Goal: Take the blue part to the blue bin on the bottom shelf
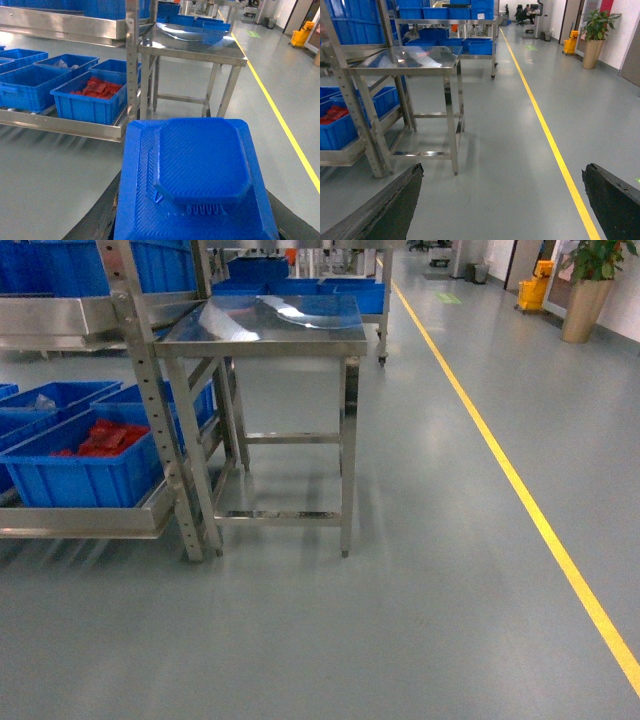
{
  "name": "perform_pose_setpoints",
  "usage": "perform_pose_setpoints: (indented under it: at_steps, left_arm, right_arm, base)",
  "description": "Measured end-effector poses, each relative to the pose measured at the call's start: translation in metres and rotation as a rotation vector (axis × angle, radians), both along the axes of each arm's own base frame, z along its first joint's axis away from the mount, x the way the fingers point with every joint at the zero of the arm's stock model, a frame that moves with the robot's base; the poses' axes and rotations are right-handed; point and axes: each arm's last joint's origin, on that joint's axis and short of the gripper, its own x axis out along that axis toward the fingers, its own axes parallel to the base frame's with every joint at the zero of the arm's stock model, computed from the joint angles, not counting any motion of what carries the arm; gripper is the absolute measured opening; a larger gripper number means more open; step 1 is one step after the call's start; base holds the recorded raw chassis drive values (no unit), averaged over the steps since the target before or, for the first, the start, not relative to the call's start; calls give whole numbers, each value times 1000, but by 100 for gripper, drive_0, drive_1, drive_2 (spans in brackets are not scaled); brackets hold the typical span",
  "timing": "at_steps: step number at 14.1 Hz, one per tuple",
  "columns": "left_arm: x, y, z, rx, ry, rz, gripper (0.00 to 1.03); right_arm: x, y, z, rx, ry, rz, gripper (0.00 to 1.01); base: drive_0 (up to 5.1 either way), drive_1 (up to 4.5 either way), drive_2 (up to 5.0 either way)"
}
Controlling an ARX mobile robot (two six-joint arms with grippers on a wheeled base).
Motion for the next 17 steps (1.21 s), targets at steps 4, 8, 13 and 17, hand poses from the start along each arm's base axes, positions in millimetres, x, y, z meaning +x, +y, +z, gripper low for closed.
perform_pose_setpoints:
  at_steps: [4, 8, 13, 17]
  left_arm:
    - [0, 0, -1, 3, 6, -1, 43]
    - [0, 0, 0, 1, 3, 0, 43]
    - [0, 0, 0, 1, 3, -1, 43]
    - [0, 0, 0, 1, 3, -1, 43]
  right_arm:
    - [0, 0, 0, 0, -5, 0, 98]
    - [0, 0, 0, 0, 0, 0, 98]
    - [0, 0, 0, 0, 1, 0, 98]
    - [0, 0, 0, 0, 2, 0, 98]
  base:
    - [11, 418, -397]
    - [-3, 405, -410]
    - [-6, 401, -414]
    - [-11, 397, -418]
